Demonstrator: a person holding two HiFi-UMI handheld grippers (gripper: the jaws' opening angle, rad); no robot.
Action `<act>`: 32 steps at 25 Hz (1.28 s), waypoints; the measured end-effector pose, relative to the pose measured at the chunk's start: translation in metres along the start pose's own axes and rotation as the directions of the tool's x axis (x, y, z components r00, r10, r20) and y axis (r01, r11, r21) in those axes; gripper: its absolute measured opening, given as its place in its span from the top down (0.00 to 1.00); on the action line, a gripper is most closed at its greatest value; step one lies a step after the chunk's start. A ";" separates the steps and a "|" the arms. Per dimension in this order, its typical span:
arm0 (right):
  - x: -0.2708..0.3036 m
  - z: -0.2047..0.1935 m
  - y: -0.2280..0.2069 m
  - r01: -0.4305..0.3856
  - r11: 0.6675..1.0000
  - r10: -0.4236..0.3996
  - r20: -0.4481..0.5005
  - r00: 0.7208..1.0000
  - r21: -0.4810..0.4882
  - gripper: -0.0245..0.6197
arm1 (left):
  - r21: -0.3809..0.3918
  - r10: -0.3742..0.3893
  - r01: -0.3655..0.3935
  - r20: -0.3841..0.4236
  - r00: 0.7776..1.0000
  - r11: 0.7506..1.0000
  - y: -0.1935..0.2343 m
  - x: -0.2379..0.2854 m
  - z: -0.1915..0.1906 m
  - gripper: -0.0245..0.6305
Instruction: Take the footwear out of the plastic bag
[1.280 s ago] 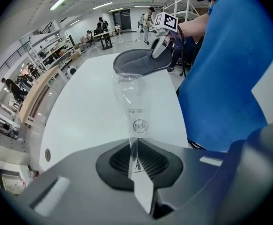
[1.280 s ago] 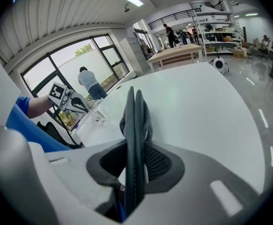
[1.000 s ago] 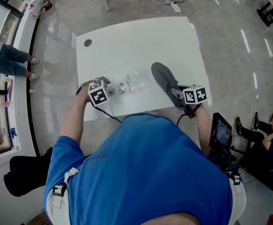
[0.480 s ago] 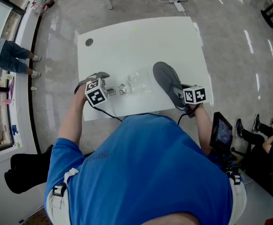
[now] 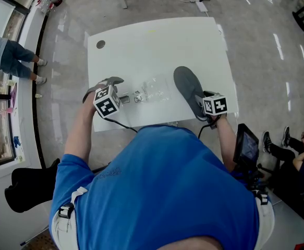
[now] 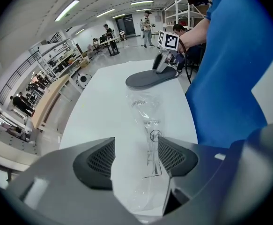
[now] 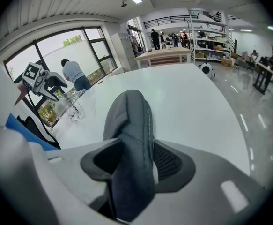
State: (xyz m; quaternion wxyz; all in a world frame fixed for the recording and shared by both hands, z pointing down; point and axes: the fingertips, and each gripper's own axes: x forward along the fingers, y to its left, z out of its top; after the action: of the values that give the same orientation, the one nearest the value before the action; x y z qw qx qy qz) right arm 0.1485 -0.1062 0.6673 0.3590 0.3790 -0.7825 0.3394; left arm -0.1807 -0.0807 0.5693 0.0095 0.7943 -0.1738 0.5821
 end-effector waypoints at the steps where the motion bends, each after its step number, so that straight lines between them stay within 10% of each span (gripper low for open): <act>1: 0.000 0.000 0.000 0.001 1.000 -0.001 0.003 1.000 -0.003 0.65 | -0.001 0.003 -0.003 0.002 1.000 1.000 -0.001 0.000 0.000 0.51; 10: -0.005 0.008 -0.005 0.015 0.999 -0.011 0.069 0.998 -0.046 0.65 | -0.018 0.043 -0.042 0.048 0.998 0.999 0.001 0.005 0.008 0.53; 19: -0.036 0.048 -0.003 0.217 0.944 -0.148 0.267 0.952 -0.250 0.65 | -0.052 0.168 -0.162 0.159 0.973 0.985 0.005 0.003 0.033 0.68; 32: -0.115 0.044 0.096 0.370 0.885 -0.197 0.494 0.847 -0.283 0.69 | -0.208 0.393 -0.334 0.414 0.821 0.919 -0.040 -0.051 0.043 0.95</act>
State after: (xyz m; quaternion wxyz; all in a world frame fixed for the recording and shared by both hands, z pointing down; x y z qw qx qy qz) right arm 0.1070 -0.0545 0.5258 0.2786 0.4865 -0.8275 0.0315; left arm -0.1431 -0.0387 0.5154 -0.0920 0.8565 -0.3560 0.3623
